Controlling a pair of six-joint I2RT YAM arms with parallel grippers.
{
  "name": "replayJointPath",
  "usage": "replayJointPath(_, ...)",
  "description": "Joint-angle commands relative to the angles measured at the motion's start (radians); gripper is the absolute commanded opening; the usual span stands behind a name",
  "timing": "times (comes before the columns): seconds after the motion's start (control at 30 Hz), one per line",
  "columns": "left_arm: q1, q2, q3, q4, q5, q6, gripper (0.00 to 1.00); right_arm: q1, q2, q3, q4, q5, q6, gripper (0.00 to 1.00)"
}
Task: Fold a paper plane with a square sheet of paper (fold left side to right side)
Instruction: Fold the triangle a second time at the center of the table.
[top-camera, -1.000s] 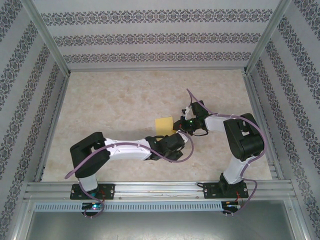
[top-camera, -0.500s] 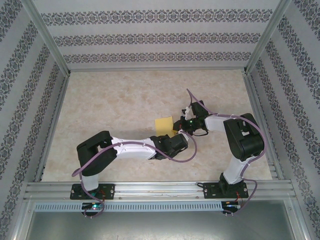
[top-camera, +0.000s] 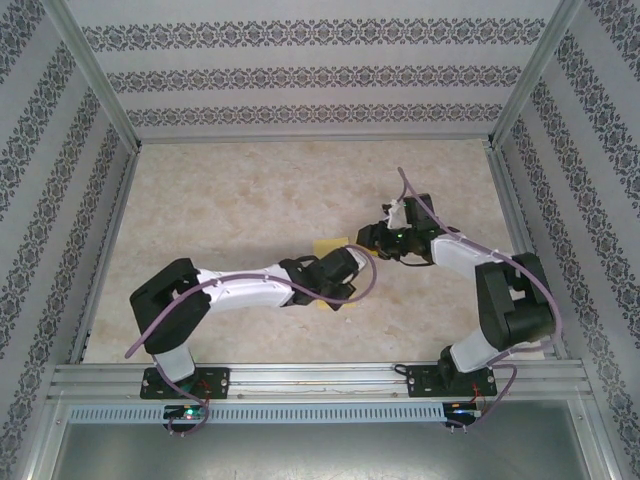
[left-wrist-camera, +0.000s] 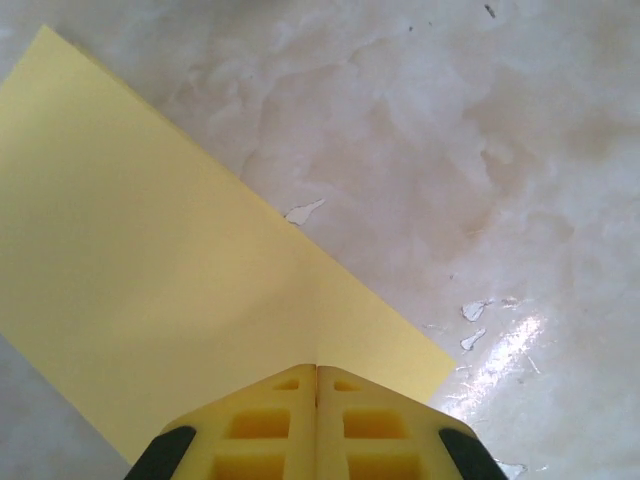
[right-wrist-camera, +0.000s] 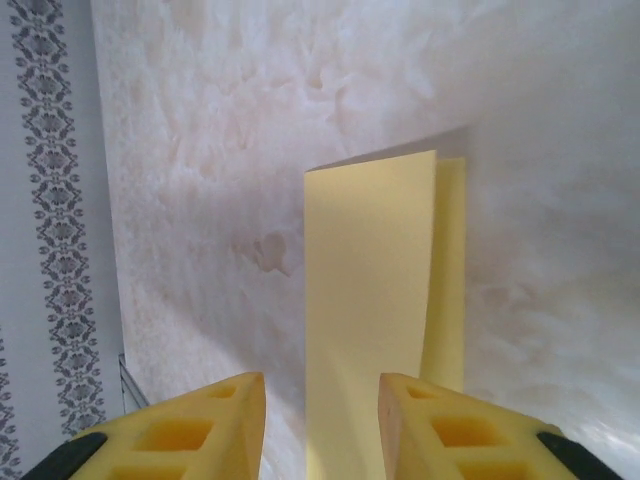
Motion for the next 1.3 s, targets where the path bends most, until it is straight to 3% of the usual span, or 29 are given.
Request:
replayJointPath(0.0,0.07,-0.026,-0.054,0.109,0.227,-0.11,0.0,-0.02,-0.054,-0.073,-0.03,0.012,-0.042,0.34)
replayJointPath(0.1,0.124,-0.031,-0.098,0.191,0.335,-0.171,0.0,-0.017,-0.096,-0.131,-0.028,-0.006,-0.04,0.25)
replayJointPath(0.27,0.194,-0.02,-0.151,0.284,0.453,-0.257,0.0,0.027,-0.141,-0.213,-0.013,-0.024,-0.019,0.0)
replayJointPath(0.53,0.237,-0.004,-0.201,0.374,0.518,-0.319,0.0,0.194,-0.112,-0.283,0.102,0.037,0.093,0.0)
replayJointPath(0.73,0.253,-0.01,-0.244,0.431,0.533,-0.316,0.0,0.249,-0.039,-0.304,0.175,0.042,0.137,0.0)
replayJointPath(1.27,0.289,0.011,-0.258,0.431,0.57,-0.294,0.0,0.268,0.018,-0.282,0.057,0.105,0.065,0.0)
